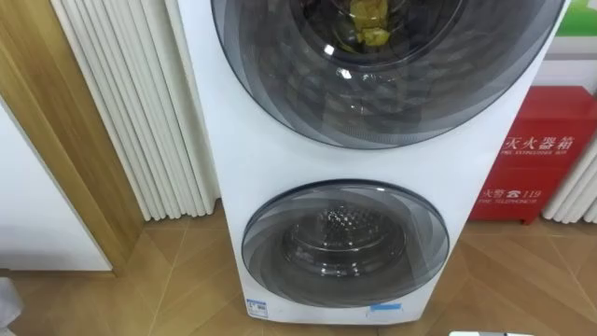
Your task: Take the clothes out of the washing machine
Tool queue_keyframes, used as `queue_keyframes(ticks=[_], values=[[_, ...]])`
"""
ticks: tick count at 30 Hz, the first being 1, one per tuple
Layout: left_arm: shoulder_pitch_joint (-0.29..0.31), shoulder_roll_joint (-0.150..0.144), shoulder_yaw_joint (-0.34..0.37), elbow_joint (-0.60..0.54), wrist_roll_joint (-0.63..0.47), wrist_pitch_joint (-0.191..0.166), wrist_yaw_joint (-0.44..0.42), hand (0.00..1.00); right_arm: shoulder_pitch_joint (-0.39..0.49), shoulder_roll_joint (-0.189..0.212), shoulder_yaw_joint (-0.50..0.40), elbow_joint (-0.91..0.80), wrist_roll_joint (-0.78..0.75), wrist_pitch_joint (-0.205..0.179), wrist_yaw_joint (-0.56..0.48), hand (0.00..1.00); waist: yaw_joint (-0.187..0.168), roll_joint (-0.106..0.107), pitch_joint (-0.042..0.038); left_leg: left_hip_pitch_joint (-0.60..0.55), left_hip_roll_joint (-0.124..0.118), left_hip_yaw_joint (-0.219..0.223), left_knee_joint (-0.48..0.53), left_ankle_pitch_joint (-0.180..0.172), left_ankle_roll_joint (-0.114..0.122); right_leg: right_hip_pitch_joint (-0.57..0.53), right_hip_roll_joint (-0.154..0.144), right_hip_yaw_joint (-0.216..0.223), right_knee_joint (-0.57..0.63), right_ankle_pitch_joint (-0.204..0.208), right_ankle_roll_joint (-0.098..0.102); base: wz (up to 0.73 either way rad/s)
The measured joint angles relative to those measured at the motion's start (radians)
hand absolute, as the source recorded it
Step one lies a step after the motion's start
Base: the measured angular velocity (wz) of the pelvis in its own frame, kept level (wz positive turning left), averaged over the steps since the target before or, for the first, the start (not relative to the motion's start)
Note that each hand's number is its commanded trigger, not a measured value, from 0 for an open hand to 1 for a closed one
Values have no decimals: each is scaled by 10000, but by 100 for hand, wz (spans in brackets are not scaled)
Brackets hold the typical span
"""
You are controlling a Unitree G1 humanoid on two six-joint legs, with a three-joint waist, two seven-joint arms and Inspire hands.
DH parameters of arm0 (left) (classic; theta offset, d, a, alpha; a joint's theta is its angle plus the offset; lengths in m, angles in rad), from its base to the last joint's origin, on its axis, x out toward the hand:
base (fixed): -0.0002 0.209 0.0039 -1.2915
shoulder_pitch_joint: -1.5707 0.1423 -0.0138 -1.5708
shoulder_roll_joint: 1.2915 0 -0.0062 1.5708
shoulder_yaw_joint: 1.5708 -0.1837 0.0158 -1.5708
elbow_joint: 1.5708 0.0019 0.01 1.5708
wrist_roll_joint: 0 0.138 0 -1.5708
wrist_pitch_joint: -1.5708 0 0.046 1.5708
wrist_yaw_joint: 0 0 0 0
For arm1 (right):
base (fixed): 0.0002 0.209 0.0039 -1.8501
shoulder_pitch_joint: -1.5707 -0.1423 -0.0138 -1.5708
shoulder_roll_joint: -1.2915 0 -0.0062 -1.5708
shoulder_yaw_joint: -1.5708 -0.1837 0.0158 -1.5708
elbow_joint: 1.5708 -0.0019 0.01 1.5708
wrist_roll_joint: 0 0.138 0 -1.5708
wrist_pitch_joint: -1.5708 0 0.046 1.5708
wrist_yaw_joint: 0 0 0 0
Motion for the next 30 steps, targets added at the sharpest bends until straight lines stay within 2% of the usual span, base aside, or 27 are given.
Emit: queue_keyframes(ticks=[15,17,24,26,30], values=[[2,-6,9,95,-67,-24,-59,0,66,6,-117,36,227,-1,53,0,14,26,10,82,1,0,-17,0,0,56,-1,46,9,0,0,0],[10,-12,6,167,-379,-5,-134,0,52,7,-204,46,440,10,-86,0,-3,50,18,161,2,49,-52,-1,1,108,6,126,3,0,0,-7],[66,11,349,125,-393,27,-504,0,74,-156,-1195,-538,645,146,-855,0,-43,-15,1,169,-1,99,-46,-3,5,70,12,225,20,0,1,-2],[25,40,445,145,-321,27,-493,0,-37,-200,-1880,-1730,555,178,-1399,0,-123,-55,10,176,-1,113,-30,-4,6,57,11,249,42,0,0,-2],[151,202,448,129,-307,87,-523,0,-703,-272,-2648,-3075,449,105,-2042,0,-302,-185,3,174,-4,111,13,-3,6,56,5,237,46,-1,1,0]])
